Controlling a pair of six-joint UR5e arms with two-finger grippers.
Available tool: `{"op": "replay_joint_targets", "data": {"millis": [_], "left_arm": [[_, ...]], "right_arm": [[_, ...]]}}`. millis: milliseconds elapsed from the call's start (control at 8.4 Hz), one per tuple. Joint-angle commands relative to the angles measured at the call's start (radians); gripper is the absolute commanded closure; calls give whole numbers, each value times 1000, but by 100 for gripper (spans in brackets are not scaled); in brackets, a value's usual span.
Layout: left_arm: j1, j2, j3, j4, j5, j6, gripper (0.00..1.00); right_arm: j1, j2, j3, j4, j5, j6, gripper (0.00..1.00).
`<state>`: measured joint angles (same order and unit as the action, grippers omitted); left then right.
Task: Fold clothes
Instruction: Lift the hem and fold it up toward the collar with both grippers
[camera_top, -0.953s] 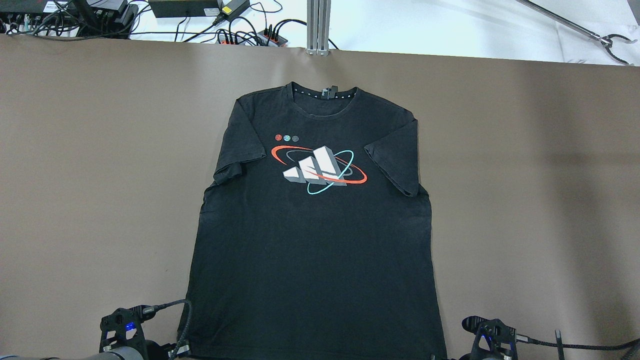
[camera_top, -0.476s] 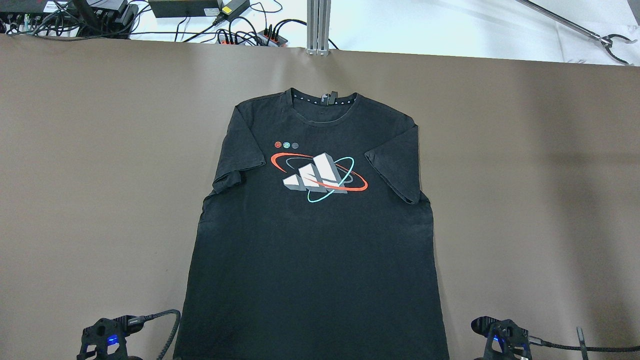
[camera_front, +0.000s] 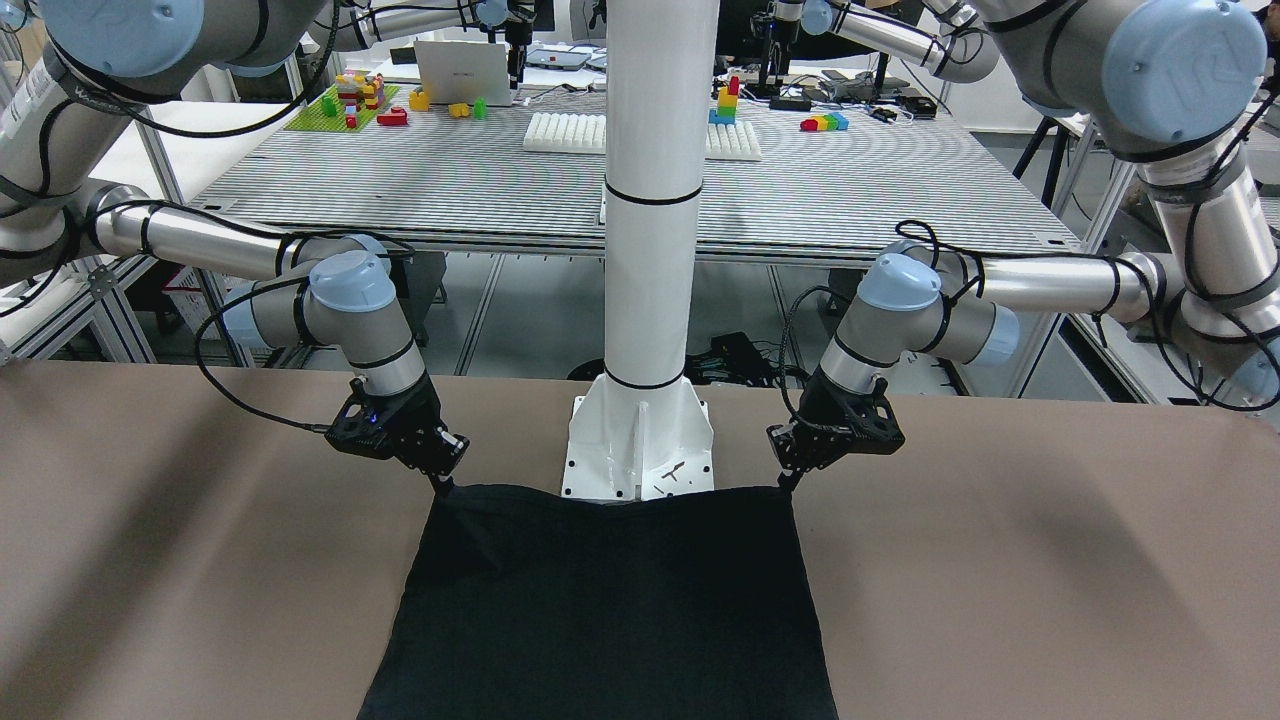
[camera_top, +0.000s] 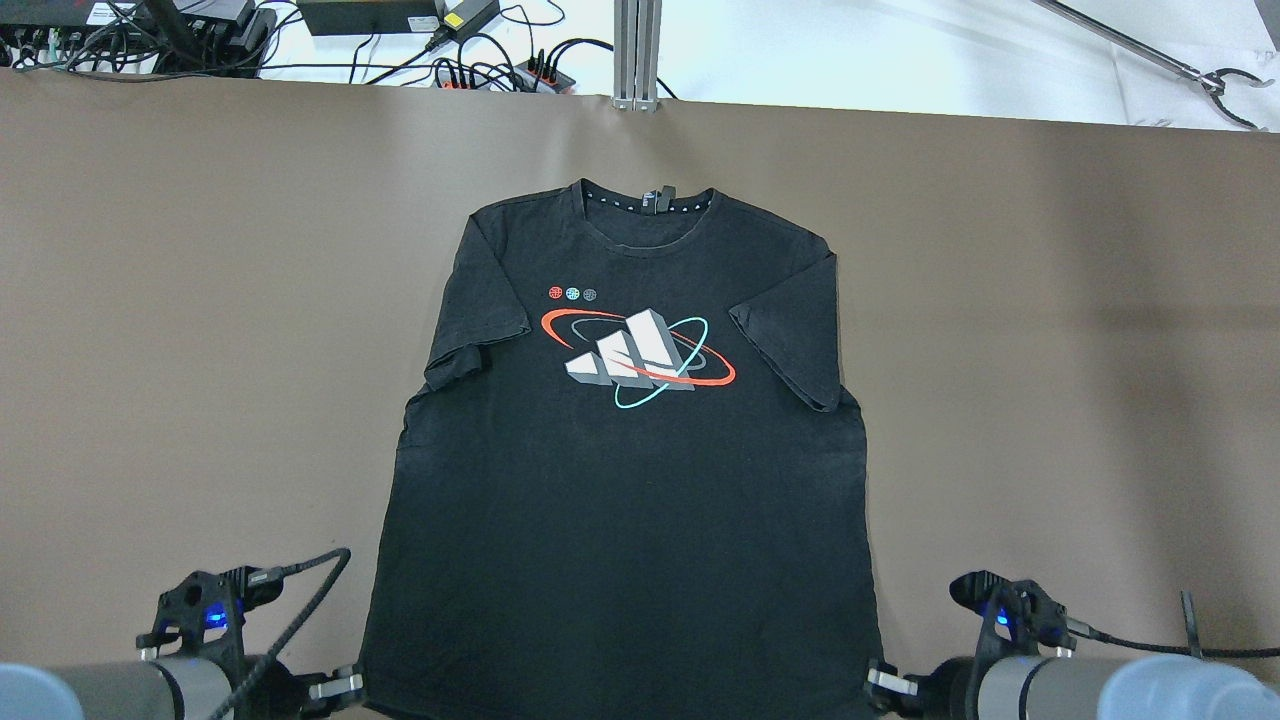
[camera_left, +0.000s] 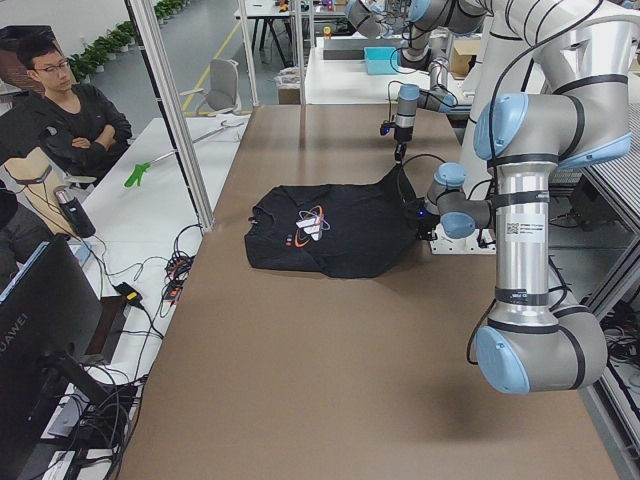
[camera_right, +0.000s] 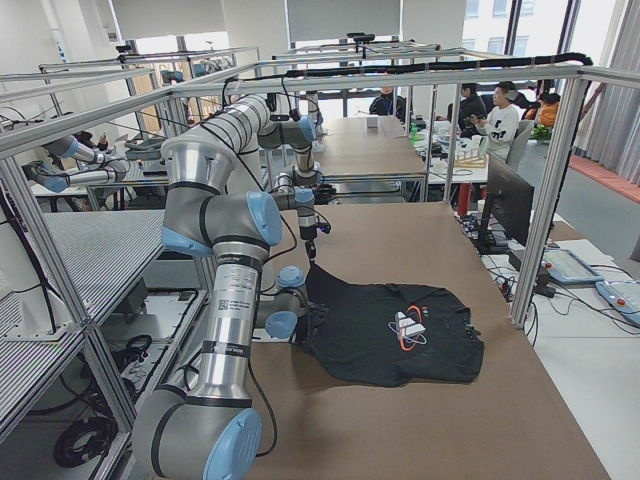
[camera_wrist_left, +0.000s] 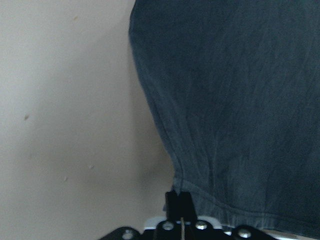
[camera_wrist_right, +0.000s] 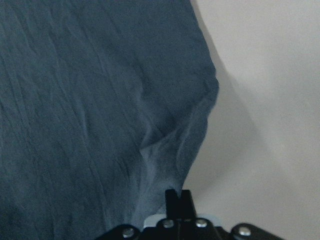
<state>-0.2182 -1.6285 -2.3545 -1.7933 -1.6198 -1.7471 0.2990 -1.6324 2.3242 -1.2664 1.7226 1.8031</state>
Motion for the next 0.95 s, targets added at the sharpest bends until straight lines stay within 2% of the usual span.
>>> {"op": "replay_joint_targets", "data": {"millis": [0,119,238,357,476,715,834], "left_arm": [[-278,-265,258,25,-136,156,100],[-355,-362,387,25,-153,199,100],[-427,-425,470,25,-170,216,100],[-473,-442,519,25,-210,251,100],[-519,-445,543,23,-216,276,100],[-593,-482,609,15,-255,284,100],[-607,-487,604,15,-262,284,100]], "right_arm": [[275,217,-211,-1,165,-4,100],[334,262,-248,-4,167,-2,100],[379,275,-259,-2,169,1,100],[423,322,-311,-2,169,8,100],[471,406,-412,-2,169,10,100],[547,486,-555,4,167,-17,100],[574,509,-572,4,169,-34,100]]}}
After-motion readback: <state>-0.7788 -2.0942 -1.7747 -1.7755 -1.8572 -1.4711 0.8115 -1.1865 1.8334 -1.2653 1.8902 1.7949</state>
